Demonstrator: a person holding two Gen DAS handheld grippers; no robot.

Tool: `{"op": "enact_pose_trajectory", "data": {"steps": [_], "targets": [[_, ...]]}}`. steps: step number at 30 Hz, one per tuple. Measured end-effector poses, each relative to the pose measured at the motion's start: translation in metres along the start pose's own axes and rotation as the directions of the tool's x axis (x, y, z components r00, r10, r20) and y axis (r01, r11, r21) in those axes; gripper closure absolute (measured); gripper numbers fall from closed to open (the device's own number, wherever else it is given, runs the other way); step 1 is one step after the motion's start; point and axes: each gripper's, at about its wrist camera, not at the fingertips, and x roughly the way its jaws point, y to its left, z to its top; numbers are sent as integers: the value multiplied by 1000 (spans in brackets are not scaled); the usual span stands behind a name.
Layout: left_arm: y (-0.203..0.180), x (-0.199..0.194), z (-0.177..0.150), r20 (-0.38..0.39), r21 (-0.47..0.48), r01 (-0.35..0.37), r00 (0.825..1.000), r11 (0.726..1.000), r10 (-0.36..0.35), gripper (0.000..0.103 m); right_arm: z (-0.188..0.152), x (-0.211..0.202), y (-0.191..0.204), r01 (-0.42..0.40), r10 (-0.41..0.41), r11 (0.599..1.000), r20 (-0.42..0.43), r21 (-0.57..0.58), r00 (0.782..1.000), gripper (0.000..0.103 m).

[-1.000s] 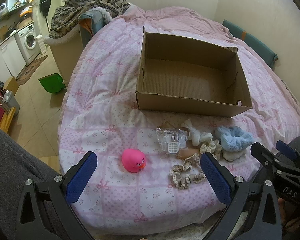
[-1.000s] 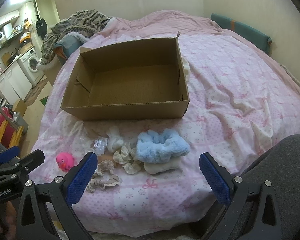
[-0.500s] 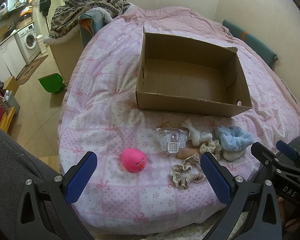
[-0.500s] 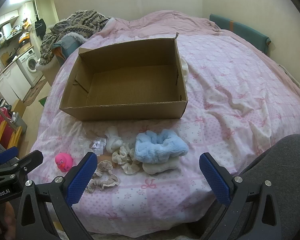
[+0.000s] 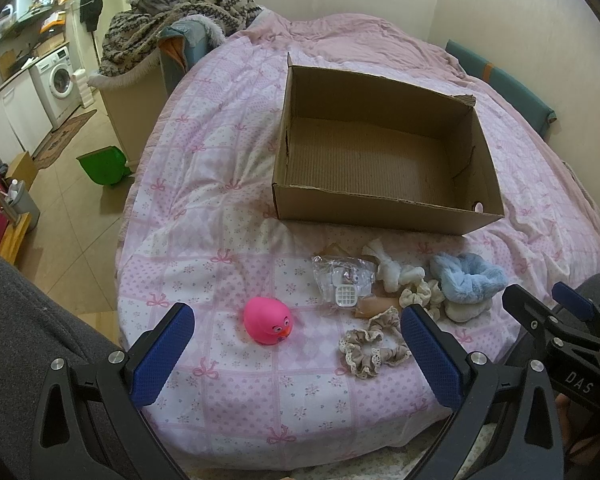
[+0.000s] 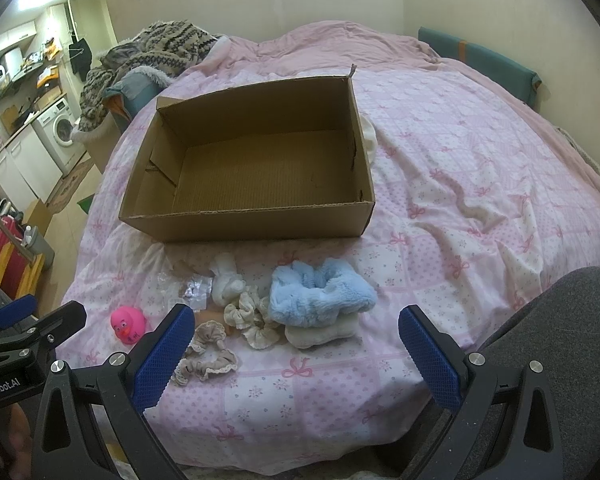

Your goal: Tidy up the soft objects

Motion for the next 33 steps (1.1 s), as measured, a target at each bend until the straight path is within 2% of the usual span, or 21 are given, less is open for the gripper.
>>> {"op": "enact_pose_trajectory", "data": {"steps": [26, 31, 33], "targets": [[6, -3, 2, -9, -16, -15, 1000, 1000, 15, 0, 0, 1, 0, -7, 7, 1000, -3, 9, 1000, 0], [12, -8, 22, -43, -33, 2, 999, 999, -4, 0, 18, -3, -11, -59, 62, 996, -39, 66, 997, 0], [19, -5, 31, -64, -68, -37, 997, 997, 33, 0, 29, -1, -16, -71, 77, 993, -62, 92, 995, 0]]}}
